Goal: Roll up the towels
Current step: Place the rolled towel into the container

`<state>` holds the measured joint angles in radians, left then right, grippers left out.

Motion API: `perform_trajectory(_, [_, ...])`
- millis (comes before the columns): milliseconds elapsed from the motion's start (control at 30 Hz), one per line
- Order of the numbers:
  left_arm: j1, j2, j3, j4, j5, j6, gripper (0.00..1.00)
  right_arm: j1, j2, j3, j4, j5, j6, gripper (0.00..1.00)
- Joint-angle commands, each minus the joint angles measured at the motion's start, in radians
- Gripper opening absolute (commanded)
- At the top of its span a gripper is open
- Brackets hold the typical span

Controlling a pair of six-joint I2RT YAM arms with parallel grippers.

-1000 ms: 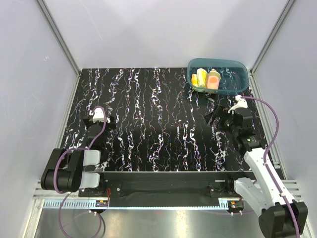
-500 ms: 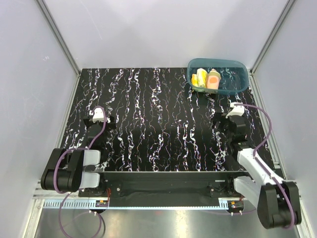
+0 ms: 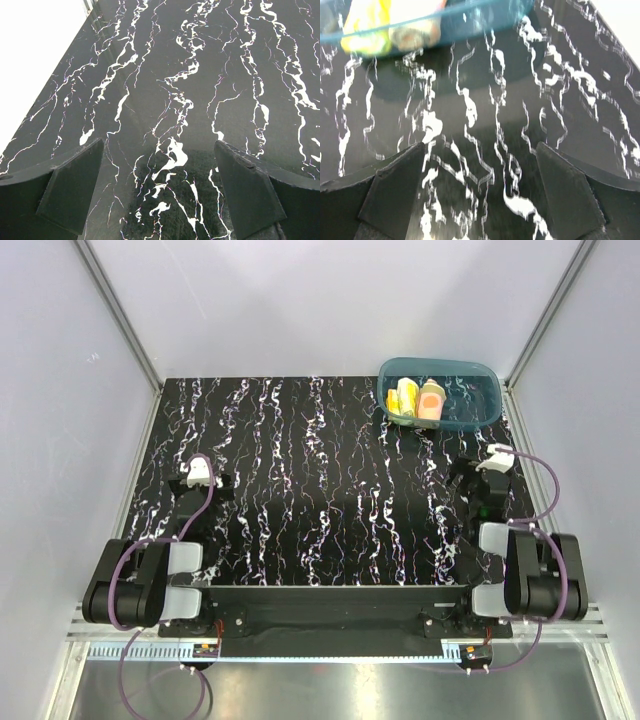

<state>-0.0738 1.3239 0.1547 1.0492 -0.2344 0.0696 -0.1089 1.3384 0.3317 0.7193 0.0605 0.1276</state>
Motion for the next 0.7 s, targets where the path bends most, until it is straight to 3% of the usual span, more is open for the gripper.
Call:
perform_trajectory(0, [0.006, 0.000, 0.011, 0.101, 0.027, -0.017, 0.99, -0.021, 0.088, -0.011, 0.271, -0.033, -0.008, 1.00])
perform_trajectory(100, [0.006, 0.001, 0.011, 0.101, 0.027, -0.019, 0.99, -0.032, 0.231, -0.048, 0.518, -0.057, 0.006, 1.00])
perform_trajectory(167, [0.008, 0.000, 0.013, 0.100, 0.027, -0.017, 0.99, -0.034, 0.178, 0.022, 0.328, -0.102, -0.025, 1.00])
perform_trajectory(300, [0.011, 0.000, 0.016, 0.094, 0.035, -0.019, 0.99, -0.032, 0.200, 0.064, 0.263, -0.139, -0.039, 1.00])
perform_trajectory(667, [0.042, 0.001, 0.040, 0.051, 0.083, -0.034, 0.99, -0.032, 0.209, 0.066, 0.273, -0.191, -0.056, 1.00])
